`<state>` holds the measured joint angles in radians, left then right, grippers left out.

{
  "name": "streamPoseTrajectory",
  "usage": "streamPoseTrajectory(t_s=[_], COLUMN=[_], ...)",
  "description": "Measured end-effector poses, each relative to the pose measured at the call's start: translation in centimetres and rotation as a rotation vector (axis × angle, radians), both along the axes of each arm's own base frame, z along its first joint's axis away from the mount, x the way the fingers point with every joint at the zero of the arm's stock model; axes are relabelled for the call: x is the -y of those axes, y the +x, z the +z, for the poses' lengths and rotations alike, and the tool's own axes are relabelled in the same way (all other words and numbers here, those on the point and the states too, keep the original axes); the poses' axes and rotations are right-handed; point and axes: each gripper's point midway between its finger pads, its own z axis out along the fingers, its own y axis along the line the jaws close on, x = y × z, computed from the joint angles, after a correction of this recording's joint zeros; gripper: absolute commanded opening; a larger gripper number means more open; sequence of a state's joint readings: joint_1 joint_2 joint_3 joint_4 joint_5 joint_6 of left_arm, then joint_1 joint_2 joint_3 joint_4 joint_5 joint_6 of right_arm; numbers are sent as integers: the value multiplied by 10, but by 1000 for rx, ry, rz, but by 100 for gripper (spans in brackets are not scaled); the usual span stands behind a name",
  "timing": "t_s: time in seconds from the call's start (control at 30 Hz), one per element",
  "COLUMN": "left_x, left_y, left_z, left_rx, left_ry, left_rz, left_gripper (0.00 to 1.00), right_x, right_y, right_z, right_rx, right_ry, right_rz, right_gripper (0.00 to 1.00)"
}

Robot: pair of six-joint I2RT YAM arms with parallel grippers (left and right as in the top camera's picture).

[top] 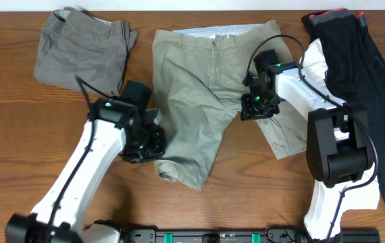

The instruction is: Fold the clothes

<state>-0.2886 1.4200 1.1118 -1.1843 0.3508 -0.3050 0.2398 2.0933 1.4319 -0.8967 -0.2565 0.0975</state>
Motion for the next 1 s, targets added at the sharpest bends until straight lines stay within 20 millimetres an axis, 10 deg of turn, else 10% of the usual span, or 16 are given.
streamPoseTrajectory(t_s=[0.3, 0.5, 0.8, 1.0], left_x=[-40, -33, -36, -32], left_y=[-4, -2, 9, 35], left_z=[-9, -27, -29, -28], left_rx=[-6, -6, 44, 148], left_ry=[236, 206, 229, 210], left_rz=[125, 139, 151, 165], left_gripper=[9, 62, 64, 66], right_x=[0, 0, -7, -30], right_y=[0, 0, -8, -56], right_z=[0, 0, 2, 11], right_rx=[1, 2, -23, -194], right_ry=[0, 1, 46, 161], right_rz=[3, 3, 56, 152], right_gripper=[37, 37, 41, 48])
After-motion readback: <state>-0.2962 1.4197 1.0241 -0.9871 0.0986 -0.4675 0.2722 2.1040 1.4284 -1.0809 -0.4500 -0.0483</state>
